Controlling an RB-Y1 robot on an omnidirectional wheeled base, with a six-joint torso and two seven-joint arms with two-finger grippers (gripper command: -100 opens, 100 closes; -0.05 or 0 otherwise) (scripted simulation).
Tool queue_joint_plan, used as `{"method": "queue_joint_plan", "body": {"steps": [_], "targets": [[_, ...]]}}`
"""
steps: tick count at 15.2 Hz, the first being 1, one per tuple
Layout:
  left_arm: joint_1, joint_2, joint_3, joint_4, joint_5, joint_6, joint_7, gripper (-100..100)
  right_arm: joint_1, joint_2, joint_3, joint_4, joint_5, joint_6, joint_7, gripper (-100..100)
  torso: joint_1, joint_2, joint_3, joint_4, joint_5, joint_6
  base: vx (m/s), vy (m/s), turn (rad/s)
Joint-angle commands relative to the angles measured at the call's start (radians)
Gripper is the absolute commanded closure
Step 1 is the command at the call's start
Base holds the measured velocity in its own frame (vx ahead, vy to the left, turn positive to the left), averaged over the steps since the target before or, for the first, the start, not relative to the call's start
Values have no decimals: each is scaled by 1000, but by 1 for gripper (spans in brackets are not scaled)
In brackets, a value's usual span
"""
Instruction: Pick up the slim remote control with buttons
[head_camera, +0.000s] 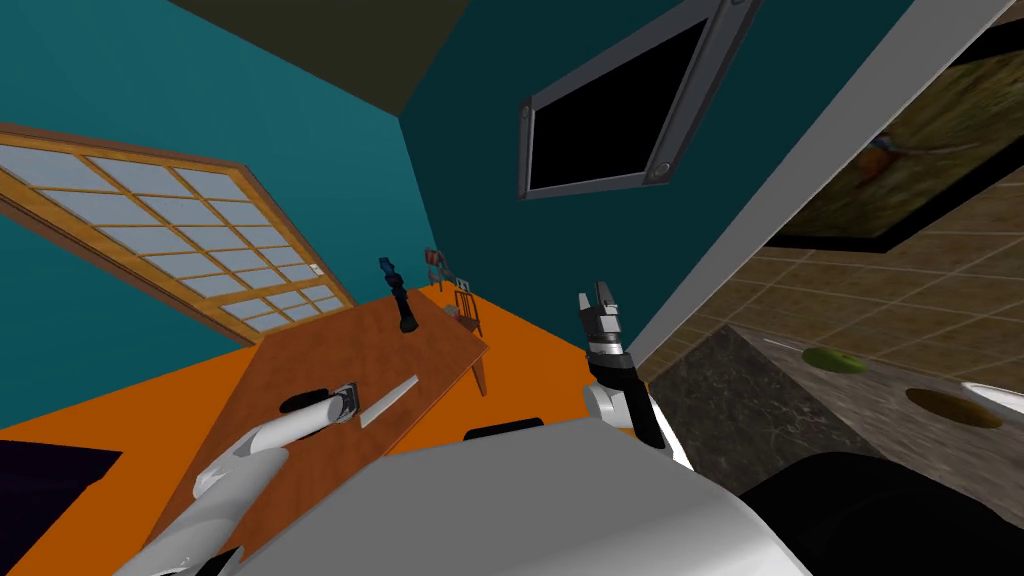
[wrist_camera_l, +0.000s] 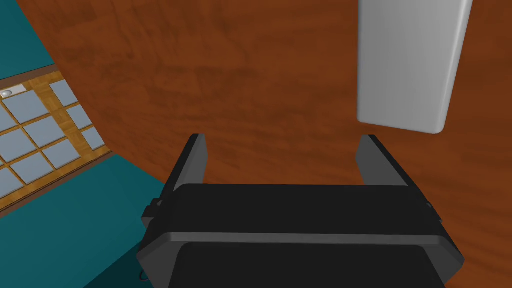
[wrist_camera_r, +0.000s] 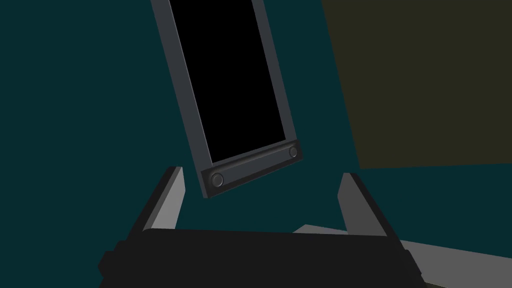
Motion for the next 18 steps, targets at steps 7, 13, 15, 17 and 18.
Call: {"method": "queue_joint_plan", "body": {"steps": [7,13,15,17,18], "targets": [[-80,34,12,165,73,118,5,-100,0,0,0,0,0,0,0,0,0,0,0,0,0,1,12,5,-135],[-119,48,20,286,111,215,14,-100,0,0,0,0,0,0,0,0,0,-1,-1,0,0,1,20,14,-146],[-136,53,24,331,127,241,18,-100,0,0,0,0,0,0,0,0,1,-1,0,0,0,0,17,13,-76],[-152,57,27,361,143,283,21,-100,0,0,0,0,0,0,0,0,0,-1,0,0,0,0,22,17,-139],[-152,57,27,372,143,286,21,-100,0,0,0,0,0,0,0,0,1,-1,-1,0,0,1,23,21,-149]]}}
